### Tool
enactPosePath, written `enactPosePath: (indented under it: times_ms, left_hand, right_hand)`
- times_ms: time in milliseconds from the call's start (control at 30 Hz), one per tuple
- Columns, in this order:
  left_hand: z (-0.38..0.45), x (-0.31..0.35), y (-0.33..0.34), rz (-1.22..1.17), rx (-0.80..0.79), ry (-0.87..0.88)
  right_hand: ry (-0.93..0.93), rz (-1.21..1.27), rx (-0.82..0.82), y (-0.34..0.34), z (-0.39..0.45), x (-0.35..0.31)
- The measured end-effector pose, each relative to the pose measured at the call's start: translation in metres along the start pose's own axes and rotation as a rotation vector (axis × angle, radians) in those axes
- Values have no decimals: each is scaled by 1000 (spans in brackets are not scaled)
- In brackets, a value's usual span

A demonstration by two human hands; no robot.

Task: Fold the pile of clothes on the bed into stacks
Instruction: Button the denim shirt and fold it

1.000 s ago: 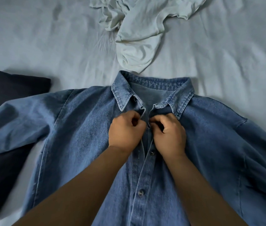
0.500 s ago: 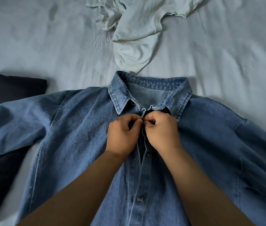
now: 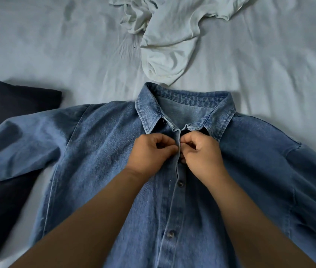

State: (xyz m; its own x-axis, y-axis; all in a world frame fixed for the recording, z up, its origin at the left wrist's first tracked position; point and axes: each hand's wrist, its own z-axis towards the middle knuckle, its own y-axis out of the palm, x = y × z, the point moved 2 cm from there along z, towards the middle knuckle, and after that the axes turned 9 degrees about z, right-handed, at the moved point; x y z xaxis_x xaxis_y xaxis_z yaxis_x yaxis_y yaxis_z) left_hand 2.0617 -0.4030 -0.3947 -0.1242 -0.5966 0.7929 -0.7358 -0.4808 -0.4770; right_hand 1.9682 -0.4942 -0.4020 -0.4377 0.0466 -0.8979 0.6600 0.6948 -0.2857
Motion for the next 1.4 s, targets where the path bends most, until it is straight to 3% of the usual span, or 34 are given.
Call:
enactPosePath:
  times_ms: [233,400,567,700,833,1067,1300,1400]
  left_hand:
    - [-5,1,5,81,89,48]
    - [-8,8,5,303,71,-22]
    - [-15,17,15,554,85,3]
    - [-13,10,14,396,112,-39]
    - [-14,3,7,435,181,3]
    - [-24,5,9,296,333,150]
    - [-17,-3,16,474,361,369]
    - [-18,-10,18,446,356,391]
  right_hand:
    - [9,16,-60,-6,-1,-3]
    - [74,149,-92,-7,0,-3]
    - [73,101,-64,-7,5,-3]
    - [5,43,-14,-6,2,-4]
    - [-110,-59,34,-4,-5,-5]
    - [-85,-13,31,-1,-10,-7]
    - [-41,-81,0,0,-9,-8]
    - [-20,-126,4,2,-11,-7]
